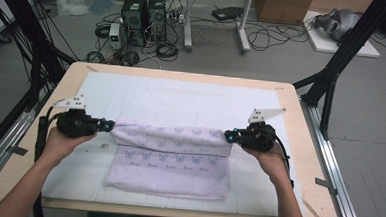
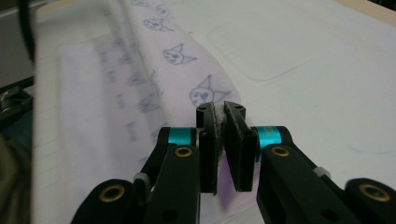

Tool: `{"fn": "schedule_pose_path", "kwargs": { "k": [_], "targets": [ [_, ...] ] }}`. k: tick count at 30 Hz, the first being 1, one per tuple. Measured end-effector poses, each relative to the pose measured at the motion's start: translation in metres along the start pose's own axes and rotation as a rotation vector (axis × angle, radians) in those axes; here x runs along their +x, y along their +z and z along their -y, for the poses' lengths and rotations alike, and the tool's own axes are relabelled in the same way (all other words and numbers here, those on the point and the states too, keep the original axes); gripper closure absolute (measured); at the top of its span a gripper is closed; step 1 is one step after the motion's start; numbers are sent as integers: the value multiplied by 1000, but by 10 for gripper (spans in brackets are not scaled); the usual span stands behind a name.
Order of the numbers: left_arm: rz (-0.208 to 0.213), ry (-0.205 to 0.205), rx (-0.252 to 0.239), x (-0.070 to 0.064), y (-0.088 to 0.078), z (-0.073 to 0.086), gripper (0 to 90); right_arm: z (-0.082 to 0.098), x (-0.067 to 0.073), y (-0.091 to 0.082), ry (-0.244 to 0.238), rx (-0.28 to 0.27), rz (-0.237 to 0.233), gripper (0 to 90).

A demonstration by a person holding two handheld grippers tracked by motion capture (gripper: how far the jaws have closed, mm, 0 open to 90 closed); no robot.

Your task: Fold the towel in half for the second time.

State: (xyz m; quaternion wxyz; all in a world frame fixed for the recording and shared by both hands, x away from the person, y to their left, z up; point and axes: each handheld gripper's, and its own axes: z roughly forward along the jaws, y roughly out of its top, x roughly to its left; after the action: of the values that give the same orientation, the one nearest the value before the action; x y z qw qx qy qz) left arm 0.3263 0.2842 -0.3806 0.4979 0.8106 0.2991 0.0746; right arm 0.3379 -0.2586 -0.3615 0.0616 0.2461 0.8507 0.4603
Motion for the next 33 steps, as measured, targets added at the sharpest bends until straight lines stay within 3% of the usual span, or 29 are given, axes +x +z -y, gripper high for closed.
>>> {"fn": "schedule_pose_path", "kwargs": {
  "k": [3,6,9,11,17,20,23,27,31,33],
  "targets": [
    [-22,11,15,-15,-13,18,647,15,23,-12,-37,-21,-46,736],
    [-39,34,42,-23,-14,20,559,27,32,-16,-46,-16,-19,667],
    [-35,52,51,-26,-4,14,527,30,31,-12,-46,1,9,625],
    [-24,61,53,-29,4,11,491,30,30,-6,-45,-6,2,607],
    [-19,66,89,-34,27,9,469,32,32,18,-84,34,25,600],
    [-9,95,130,-36,44,8,480,33,30,29,-97,76,43,599],
    [9,128,178,-34,57,9,642,37,26,42,-93,137,50,619],
    [21,139,220,-29,66,16,872,42,23,52,-102,198,27,787],
    [9,119,203,-26,56,21,890,48,22,55,-81,221,-18,868],
    [5,116,190,-27,49,20,835,48,23,50,-85,210,-14,884]
  ]
}}
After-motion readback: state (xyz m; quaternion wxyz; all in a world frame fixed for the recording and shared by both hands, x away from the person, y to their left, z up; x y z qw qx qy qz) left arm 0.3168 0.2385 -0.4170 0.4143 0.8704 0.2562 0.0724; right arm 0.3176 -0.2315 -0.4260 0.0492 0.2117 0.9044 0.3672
